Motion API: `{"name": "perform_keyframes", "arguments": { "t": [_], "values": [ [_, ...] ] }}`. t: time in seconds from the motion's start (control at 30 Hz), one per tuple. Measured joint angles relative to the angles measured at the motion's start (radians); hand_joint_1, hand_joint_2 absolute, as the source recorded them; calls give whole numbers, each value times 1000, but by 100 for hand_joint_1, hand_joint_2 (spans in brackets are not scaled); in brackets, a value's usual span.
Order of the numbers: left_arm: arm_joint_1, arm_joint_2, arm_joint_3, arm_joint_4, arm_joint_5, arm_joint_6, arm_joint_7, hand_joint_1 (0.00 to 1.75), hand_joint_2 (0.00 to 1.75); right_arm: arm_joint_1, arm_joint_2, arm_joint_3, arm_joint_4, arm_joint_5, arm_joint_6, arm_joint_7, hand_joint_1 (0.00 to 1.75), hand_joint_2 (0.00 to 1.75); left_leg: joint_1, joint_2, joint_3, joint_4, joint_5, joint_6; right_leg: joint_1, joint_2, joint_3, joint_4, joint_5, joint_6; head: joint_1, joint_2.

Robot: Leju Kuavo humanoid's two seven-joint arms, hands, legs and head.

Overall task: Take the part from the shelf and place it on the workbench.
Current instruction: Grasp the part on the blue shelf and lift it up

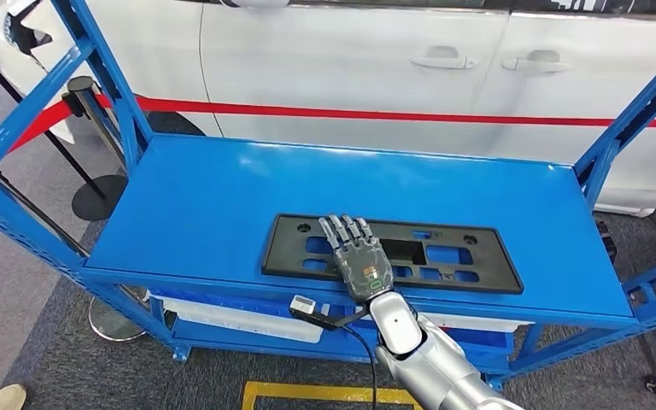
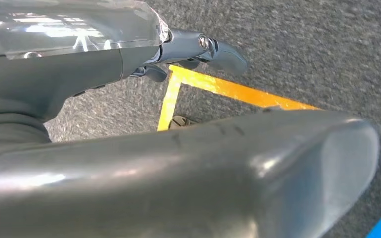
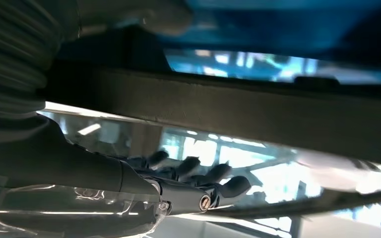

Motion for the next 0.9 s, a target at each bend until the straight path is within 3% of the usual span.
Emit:
{"name": "perform_keyframes", "arguments": {
  "t": [0.13, 0.2, 0.27, 0.3, 0.33, 0.37, 0.43, 0.5, 0.57, 0.63, 0.67, 0.77, 0.8, 0.83, 0.87, 0.9],
  "values": [
    [0, 2, 0, 0, -3, -2, -8, 0, 0, -11, -17, 3, 35, 0, -6, 19, 168, 175, -1, 1, 1, 4, -8, -22, -4, -1, 11, -26, 8, -13, 0, 0],
    [-1, 5, 0, 0, -3, -5, -11, 0, 0, -16, -20, 3, 46, 0, -8, 17, 166, 175, -1, 3, -32, 83, -57, -27, -9, -3, 19, -39, 14, -21, -1, 0],
    [-1, 6, 0, 0, -3, -11, -15, 0, 0, -18, -21, 3, 57, 0, -7, 14, 166, 175, 0, 3, -92, 214, -119, -33, -8, -3, 19, -39, 14, -25, -2, 0],
    [0, 7, 0, 0, -3, -14, -19, 0, 0, -18, -21, 3, 62, 0, -5, 11, 167, 175, 1, 3, -114, 258, -131, -35, -7, -3, 18, -37, 13, -26, -1, 0],
    [1, 8, 0, 0, -3, -18, -26, 0, 0, -17, -21, 3, 66, 0, -3, 6, 167, 175, 2, 3, -118, 266, -123, -38, -7, -3, 18, -35, 12, -26, -2, 0],
    [1, 10, 0, 0, -3, -21, -35, 0, 0, -17, -21, 2, 69, 0, -1, 1, 168, 175, 3, 3, -102, 234, -96, -40, -8, -2, 18, -31, 10, -24, -2, 0],
    [-1, 13, 0, 0, -3, -26, -56, 0, 0, -17, -22, -3, 72, 0, 0, -7, 168, 175, 7, 4, -35, 100, -32, -40, -8, -1, 17, -19, 1, -17, -2, 0],
    [-3, 15, 0, 1, -4, -28, -72, 0, 87, -19, -23, -9, 73, 0, 0, -13, 167, 175, 6, 3, 6, 15, -8, -31, -6, 1, 12, -6, -5, -8, 0, 0],
    [-2, 16, 0, 1, -4, -28, -84, 0, 175, -20, -24, -16, 74, 0, -1, -20, 167, 175, 2, 1, 7, 6, -9, -18, -4, 2, 8, -3, -5, 1, 0, 0],
    [-2, 16, 0, 1, -4, -26, -99, 0, 175, -22, -24, -25, 74, 0, -1, -28, 167, 175, 3, 3, 7, 0, -4, -5, -7, 3, 4, 6, -13, 11, 1, 0],
    [-3, 16, 0, 1, -4, -26, -108, 0, 175, -23, -24, -30, 74, 0, -1, -34, 166, 175, 5, 4, 8, -3, -1, 1, -9, 3, -7, 31, -32, 17, 1, 0],
    [-5, 17, 0, 1, -1, -30, -132, 0, 175, -25, -24, -42, 75, 0, -1, -59, 166, 175, 6, 6, 4, -7, 3, 9, -15, 2, -91, 208, -123, 29, 3, 0],
    [-5, 17, 0, 1, 0, -31, -136, 0, 175, -24, -24, -47, 76, 0, -2, -70, 166, 175, 6, 6, 3, -6, 3, 9, -16, 2, -116, 259, -138, 31, 3, 0],
    [-4, 17, 1, 1, 2, -31, -137, 0, 175, -23, -23, -53, 76, -1, -4, -82, 166, 175, 6, 5, 3, -6, 3, 9, -18, 2, -127, 279, -135, 31, 3, 0],
    [-4, 17, 1, 1, 3, -31, -137, 0, 175, -22, -23, -60, 76, -3, -6, -93, 166, 175, 6, 5, 4, -6, 3, 9, -19, 1, -117, 258, -111, 31, 3, 0],
    [-5, 17, 1, 1, 5, -32, -137, 0, 175, -22, -22, -67, 75, -4, -7, -103, 166, 175, 6, 4, 7, -6, 2, 7, -19, 1, -89, 200, -74, 28, 3, 0]
  ]
}}
